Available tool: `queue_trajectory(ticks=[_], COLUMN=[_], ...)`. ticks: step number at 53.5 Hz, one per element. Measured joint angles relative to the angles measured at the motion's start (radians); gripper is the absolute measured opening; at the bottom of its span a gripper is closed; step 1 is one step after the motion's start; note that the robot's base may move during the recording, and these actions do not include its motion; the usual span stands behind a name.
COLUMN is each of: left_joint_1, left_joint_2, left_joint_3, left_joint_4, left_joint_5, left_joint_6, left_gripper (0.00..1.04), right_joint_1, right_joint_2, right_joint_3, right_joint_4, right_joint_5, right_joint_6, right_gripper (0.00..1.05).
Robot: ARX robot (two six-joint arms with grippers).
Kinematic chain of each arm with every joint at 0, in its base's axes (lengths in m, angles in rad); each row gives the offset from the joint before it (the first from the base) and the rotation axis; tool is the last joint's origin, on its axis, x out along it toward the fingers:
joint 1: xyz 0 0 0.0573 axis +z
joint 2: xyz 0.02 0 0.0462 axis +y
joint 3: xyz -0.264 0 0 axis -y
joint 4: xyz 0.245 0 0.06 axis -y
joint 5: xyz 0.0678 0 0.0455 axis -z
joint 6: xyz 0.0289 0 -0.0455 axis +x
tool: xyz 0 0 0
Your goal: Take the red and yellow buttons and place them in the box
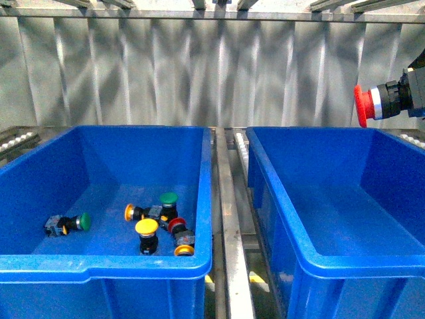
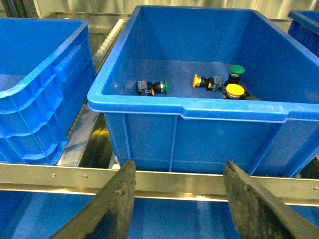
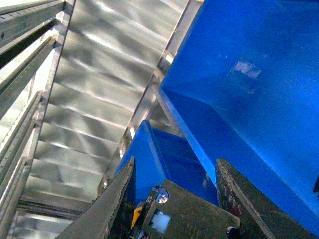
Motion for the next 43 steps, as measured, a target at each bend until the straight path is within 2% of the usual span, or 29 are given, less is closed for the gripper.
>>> queue_trajectory(ticks=[14,33,43], left_joint_1=[0.000,-0.001,-0.001], left_joint_2=[0.000,0.000,0.000], left_joint_3=[0.000,0.000,0.000], left_joint_4=[0.000,0.000,0.000], left_joint_5=[0.000,-0.003,-0.001], left_joint_6=[0.000,0.002,0.002], left_gripper=[0.98,0.97,0.97], right_joint_1=[0.003,-0.015,-0.071], right_joint_2=[-0.008,-0.034,-0.048], right_joint_3=[-0.009,-0.036,-0.045], right_joint_4=[0.000,0.000,0.000], right_joint_5=[0.010,-0.005,-0.011], right_joint_6=[-0.023,-0.003,-0.009], right_gripper=[0.40,0.40,0.40])
